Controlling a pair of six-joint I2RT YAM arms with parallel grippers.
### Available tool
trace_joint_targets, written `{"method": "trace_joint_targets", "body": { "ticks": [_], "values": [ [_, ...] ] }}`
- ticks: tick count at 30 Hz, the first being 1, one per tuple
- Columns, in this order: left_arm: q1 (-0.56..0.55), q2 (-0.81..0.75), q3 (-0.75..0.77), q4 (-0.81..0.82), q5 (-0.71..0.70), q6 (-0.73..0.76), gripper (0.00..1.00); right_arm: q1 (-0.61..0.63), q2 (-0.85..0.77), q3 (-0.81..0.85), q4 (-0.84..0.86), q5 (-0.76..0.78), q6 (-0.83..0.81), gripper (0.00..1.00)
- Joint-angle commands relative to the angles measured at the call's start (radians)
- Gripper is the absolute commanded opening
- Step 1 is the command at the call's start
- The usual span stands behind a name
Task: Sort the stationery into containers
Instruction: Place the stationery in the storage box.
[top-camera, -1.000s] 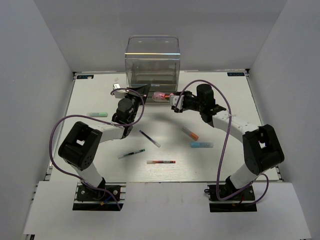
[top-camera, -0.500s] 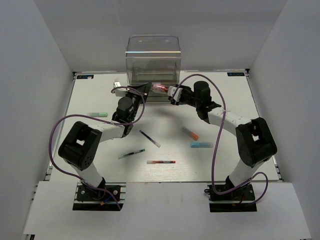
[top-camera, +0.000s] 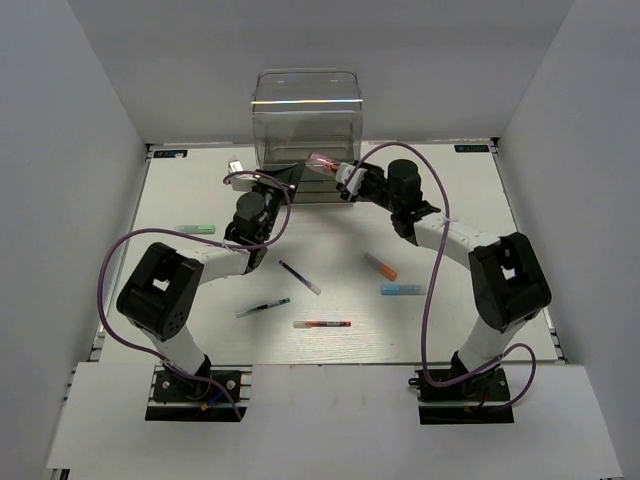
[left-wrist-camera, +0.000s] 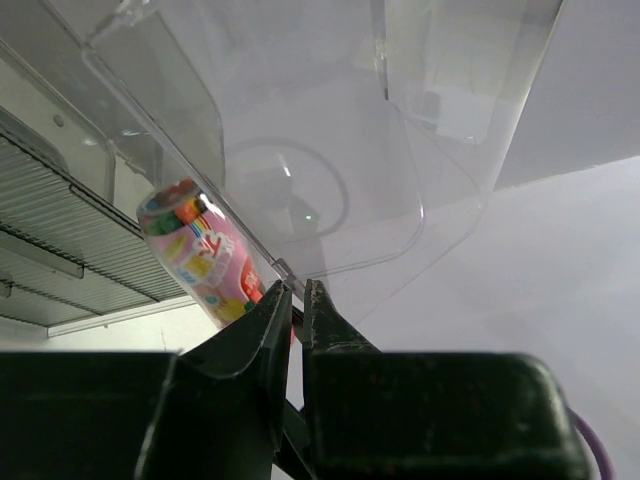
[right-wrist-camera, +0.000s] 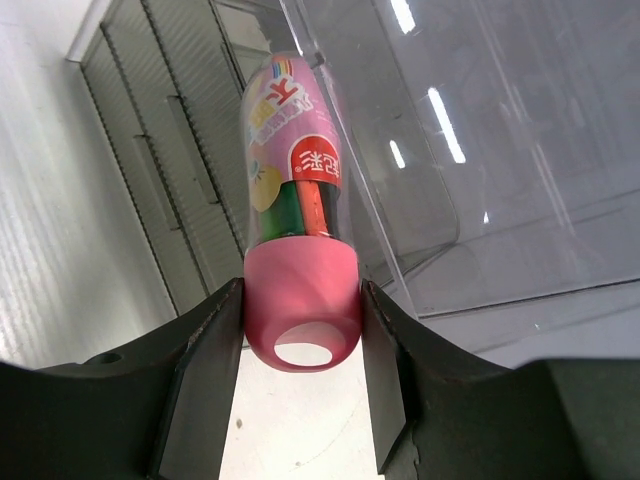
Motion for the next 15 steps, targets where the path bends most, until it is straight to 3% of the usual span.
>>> {"method": "trace_joint_targets", "body": {
  "ticks": [1,15],
  "values": [
    [0.0,-0.043,0.054,0.049,0.021,0.008,0.0,0.008,0.03,0.076,0.087,0.069,-0.015,0.0],
    [0.0,-0.034,0.054,0.049,0.021,0.008,0.0,0.035,0.076,0.092,0.18,0.101,-0.122,0.0]
  ]
}}
